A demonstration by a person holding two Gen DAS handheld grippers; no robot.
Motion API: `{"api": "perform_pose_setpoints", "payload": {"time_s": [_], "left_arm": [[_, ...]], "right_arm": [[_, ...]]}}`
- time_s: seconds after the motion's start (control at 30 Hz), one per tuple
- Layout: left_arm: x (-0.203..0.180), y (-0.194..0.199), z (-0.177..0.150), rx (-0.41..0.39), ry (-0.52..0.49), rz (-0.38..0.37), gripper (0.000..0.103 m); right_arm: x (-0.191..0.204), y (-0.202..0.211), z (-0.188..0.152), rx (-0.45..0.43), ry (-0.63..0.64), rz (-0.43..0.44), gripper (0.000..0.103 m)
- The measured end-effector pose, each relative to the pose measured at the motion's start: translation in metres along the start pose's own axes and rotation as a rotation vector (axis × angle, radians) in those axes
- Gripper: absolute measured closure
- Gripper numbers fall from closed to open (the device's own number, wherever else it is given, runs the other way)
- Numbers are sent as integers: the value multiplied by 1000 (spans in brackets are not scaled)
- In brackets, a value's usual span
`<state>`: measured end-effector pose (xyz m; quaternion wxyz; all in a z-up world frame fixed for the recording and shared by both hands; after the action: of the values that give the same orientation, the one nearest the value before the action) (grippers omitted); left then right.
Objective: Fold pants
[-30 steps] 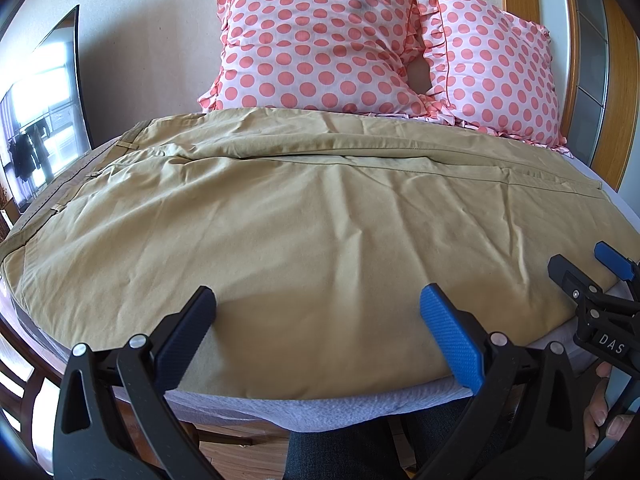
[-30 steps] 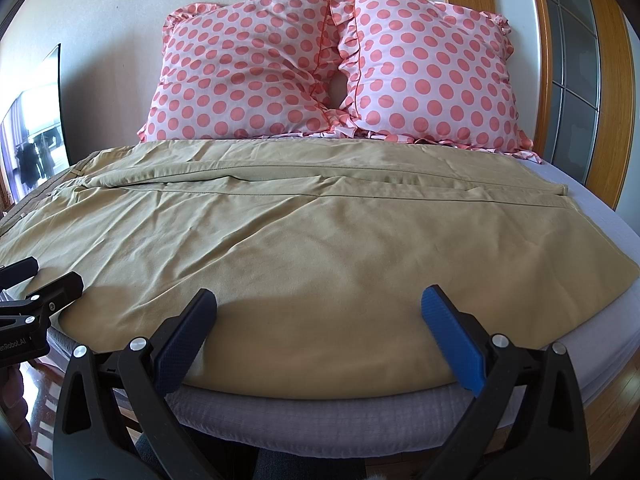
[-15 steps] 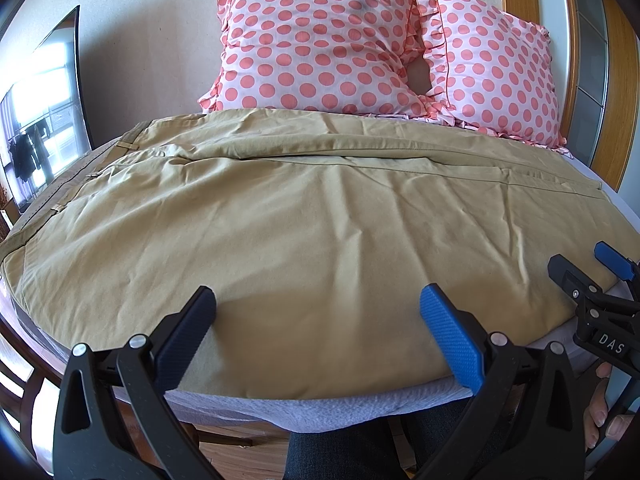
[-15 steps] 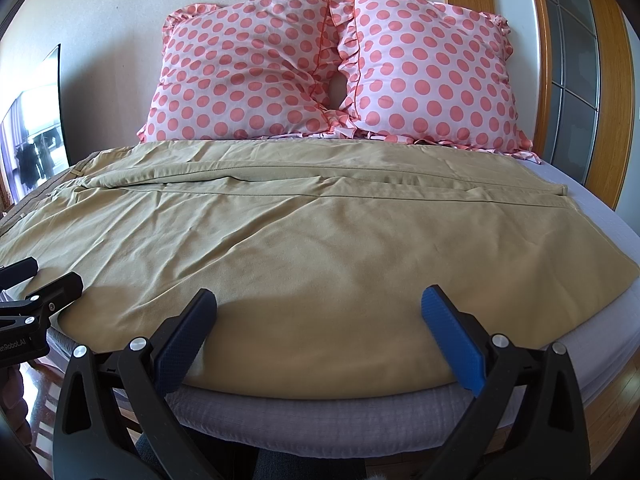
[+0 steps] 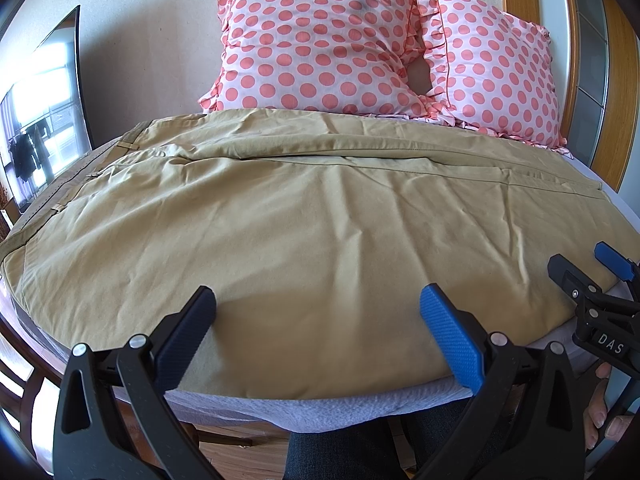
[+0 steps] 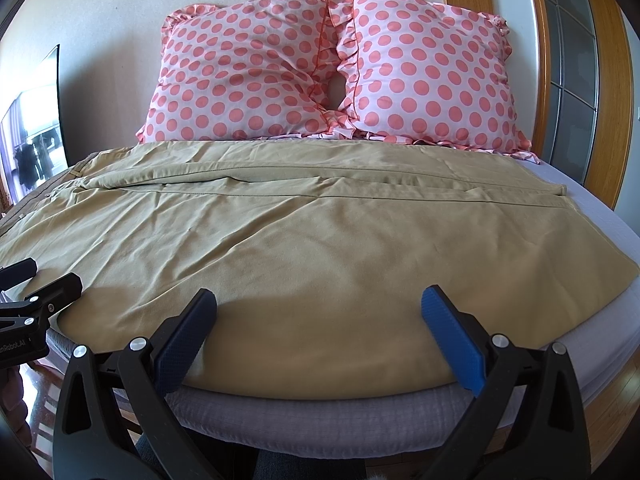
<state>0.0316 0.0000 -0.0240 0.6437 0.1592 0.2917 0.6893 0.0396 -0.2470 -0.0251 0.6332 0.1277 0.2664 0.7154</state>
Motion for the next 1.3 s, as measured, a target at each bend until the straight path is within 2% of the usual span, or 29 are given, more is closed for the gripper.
{"api": "perform_pose_setpoints", "payload": {"time_s": [0.63,0.77,0.87,0.93,1.0,1.13,1.2,1.27,1.3], "left_arm": [[0,0,0,1,-1,0,2],[0,-2,3,41,-5,3,2],[3,-1,7,83,8,-23,2],[8,2,15,93,51,-89,2],[17,5,30,71,100,-132,2],[24,5,64,-2,150,-123,2],[27,1,76,-14,168,-123,2],[29,-3,85,-17,178,-127,2],[30,-4,88,-20,177,-126,2]], "right_arm": [[0,1,-1,-14,0,-2,1],[0,9,-4,-69,4,-6,1],[-7,2,2,-34,9,42,1],[-30,4,23,-58,-43,67,1],[-69,6,52,-71,-107,14,1],[-156,-37,106,24,-261,-87,1],[-197,-72,123,95,-330,-190,2],[-235,-111,136,170,-381,-293,27],[-251,-131,140,210,-407,-331,29]]}}
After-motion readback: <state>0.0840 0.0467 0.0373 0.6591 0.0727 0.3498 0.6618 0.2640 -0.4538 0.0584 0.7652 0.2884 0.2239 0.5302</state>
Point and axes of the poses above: each gripper's, at about its wrist camera, not at the fingertips, and y roughly against the way its jaws point, x to its left, z to its top, the point moved 4 cm from there along -y, roughly the way its jaws point, and after that the axes turned 13 degrees about y, right-handed, at the moved point
